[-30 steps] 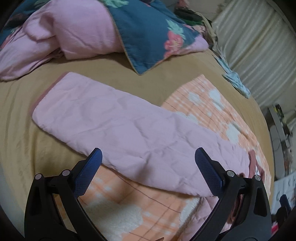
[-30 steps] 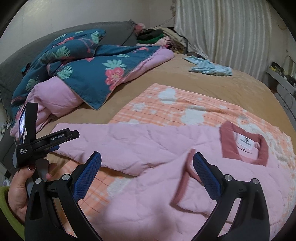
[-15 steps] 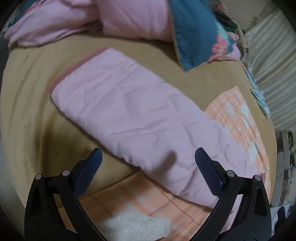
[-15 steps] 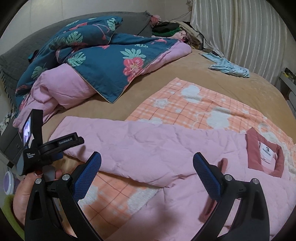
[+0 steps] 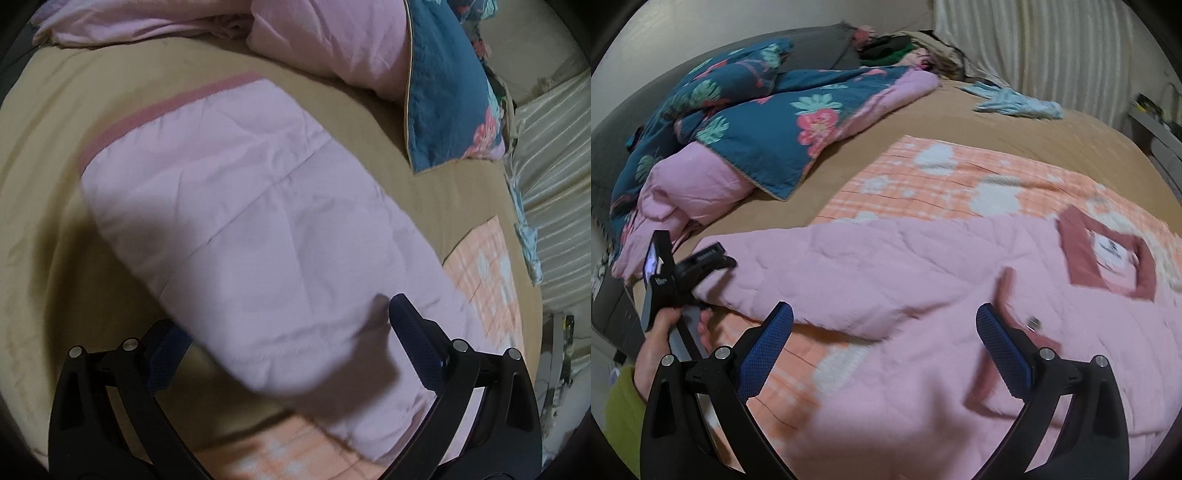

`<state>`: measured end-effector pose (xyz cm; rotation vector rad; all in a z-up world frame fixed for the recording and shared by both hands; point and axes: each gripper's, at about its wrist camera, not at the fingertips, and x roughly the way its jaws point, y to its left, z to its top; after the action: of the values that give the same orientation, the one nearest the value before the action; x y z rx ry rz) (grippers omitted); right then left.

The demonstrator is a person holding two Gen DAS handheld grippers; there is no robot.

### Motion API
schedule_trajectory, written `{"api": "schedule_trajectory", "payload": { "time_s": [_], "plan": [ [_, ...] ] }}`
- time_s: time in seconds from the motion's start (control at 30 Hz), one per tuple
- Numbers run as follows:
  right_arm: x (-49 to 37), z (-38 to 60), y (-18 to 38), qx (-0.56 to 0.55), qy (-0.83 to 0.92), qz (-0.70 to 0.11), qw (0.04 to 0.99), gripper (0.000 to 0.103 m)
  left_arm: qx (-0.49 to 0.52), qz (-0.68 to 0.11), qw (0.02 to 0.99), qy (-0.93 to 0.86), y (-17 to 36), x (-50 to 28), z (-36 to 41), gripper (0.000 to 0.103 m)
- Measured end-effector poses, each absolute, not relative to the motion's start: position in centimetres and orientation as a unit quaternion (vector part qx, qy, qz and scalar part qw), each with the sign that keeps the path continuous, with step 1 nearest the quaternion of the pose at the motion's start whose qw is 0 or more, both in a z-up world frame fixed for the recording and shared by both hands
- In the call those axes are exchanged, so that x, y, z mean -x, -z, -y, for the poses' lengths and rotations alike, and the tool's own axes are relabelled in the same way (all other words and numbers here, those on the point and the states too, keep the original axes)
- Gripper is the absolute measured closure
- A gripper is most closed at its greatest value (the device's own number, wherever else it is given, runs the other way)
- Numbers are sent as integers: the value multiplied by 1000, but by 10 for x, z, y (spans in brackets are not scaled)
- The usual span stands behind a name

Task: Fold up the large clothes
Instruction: 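Grasp the sleeve cuff with the left tool and lift it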

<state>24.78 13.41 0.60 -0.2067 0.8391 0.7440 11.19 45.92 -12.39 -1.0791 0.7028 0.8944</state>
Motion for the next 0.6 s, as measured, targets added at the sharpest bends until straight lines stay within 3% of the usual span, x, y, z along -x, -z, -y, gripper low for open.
{"api": "schedule_trajectory", "payload": {
  "time_s": [0.03, 0.1, 0.17, 0.2, 0.6],
  "plan": [
    [-248, -124, -5, 94, -345, -398, 845, 4, 478, -315, 714, -404, 121, -114, -459, 14],
    [-249, -108, -5, 87, -332, -399, 850, 4, 455, -304, 731, -408, 109, -117, -458, 56],
    [-248, -86, -8, 79, -319, -394, 858, 4, 438, -280, 758, -394, 93, -120, -455, 80],
    [-248, -79, -9, 76, -315, -393, 861, 4, 427, -272, 770, -388, 83, -123, -452, 86],
    [-237, 25, -31, 17, -253, -368, 895, 4, 330, -169, 888, -273, -40, -133, -369, 93]
  ]
}}
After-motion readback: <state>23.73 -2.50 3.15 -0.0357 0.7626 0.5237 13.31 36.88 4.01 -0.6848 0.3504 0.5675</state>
